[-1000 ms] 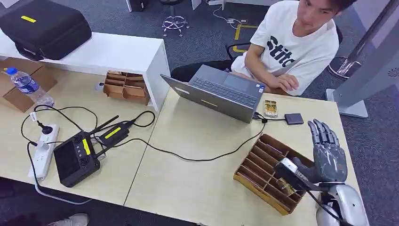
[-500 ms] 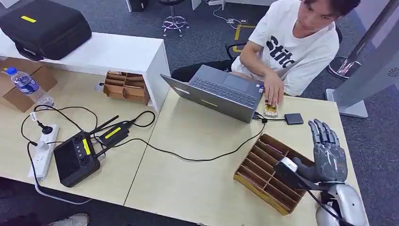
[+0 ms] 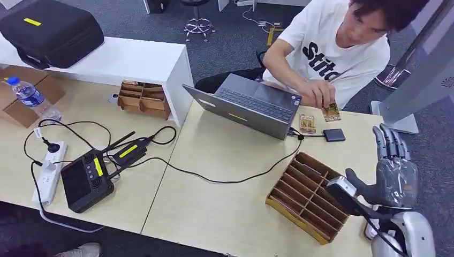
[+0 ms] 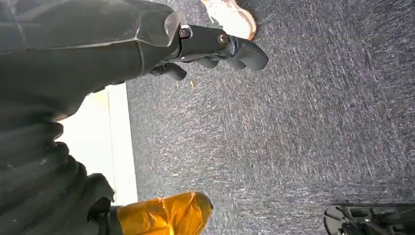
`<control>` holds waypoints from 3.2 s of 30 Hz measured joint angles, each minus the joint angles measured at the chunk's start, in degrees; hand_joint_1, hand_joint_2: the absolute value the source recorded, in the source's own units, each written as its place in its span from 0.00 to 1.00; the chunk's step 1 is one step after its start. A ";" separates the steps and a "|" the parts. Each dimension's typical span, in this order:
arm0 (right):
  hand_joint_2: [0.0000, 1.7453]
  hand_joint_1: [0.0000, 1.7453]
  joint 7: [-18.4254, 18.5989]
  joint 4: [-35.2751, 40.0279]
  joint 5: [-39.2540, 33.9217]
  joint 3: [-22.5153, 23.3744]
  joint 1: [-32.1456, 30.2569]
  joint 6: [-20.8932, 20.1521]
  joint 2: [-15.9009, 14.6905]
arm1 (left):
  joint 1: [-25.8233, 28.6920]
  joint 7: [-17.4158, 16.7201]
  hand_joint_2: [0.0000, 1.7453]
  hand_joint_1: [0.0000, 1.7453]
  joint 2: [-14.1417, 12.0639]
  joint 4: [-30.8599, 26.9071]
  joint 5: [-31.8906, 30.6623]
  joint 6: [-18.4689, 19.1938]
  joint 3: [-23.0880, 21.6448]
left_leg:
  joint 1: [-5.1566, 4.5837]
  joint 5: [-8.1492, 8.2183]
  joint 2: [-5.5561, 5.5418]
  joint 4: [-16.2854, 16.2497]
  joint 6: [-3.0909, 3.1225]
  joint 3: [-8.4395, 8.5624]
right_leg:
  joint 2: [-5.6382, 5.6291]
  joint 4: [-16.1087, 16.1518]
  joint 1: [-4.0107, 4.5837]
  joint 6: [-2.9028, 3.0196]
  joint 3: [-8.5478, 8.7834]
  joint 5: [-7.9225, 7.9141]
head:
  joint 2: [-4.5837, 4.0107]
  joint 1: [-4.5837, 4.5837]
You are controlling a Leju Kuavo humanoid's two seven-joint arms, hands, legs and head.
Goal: Pass the card to the sensor for recognition and then transmit it.
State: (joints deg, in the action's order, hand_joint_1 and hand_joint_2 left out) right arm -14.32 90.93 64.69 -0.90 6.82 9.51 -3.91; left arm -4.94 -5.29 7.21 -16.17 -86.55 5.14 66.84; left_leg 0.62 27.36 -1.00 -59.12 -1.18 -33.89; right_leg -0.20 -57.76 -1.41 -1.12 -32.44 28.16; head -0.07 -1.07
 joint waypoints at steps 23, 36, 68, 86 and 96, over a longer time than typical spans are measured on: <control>1.00 0.00 -2.71 3.41 -6.18 -2.45 -2.72 -4.02 0.41 | -0.02 -0.02 1.00 0.00 0.00 0.00 0.24 -0.07 0.07 | 0.00 0.00 0.00 0.00 0.00 0.00 | 0.00 0.00 0.00 0.00 0.00 0.00 | 0.00 0.00; 1.00 0.00 -1.27 1.40 -5.13 -6.54 -2.41 -4.06 0.46 | -0.12 -0.02 1.00 0.00 0.00 0.00 0.33 -0.37 0.09 | 0.00 0.00 -0.01 0.00 0.00 -0.01 | 0.01 0.00 0.00 0.00 0.01 0.00 | 0.00 0.00; 1.00 0.00 -0.76 0.24 -6.45 -1.94 -5.49 -3.19 0.46 | -0.08 -0.07 1.00 0.00 -0.02 0.00 1.14 -0.37 0.24 | 0.00 0.00 0.01 0.00 0.00 0.00 | 0.00 0.00 0.00 0.00 -0.01 0.00 | 0.00 0.00; 1.00 0.00 -0.87 -0.74 -6.45 -0.98 -6.13 -3.17 0.46 | -0.07 -0.07 1.00 0.00 -0.02 0.00 1.18 -0.37 0.24 | 0.00 0.00 0.01 0.00 0.00 0.00 | 0.00 0.00 0.00 0.00 0.00 0.00 | 0.00 0.00; 1.00 0.00 -1.11 -0.85 -6.18 -0.96 -6.16 -3.19 0.46 | -0.06 -0.07 1.00 0.00 -0.02 0.00 1.20 -0.37 0.24 | 0.00 0.00 0.01 0.00 0.00 0.00 | 0.00 0.00 0.00 0.00 0.00 0.00 | 0.00 0.00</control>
State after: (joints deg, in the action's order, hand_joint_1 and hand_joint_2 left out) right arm -15.43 90.07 58.51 -1.86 0.66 6.32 -3.45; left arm -5.01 -5.35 7.19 -16.17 -85.35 4.76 67.08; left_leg 0.62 27.36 -0.99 -59.12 -1.18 -33.90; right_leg -0.20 -57.75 -1.41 -1.12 -32.44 28.16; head -0.07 -1.07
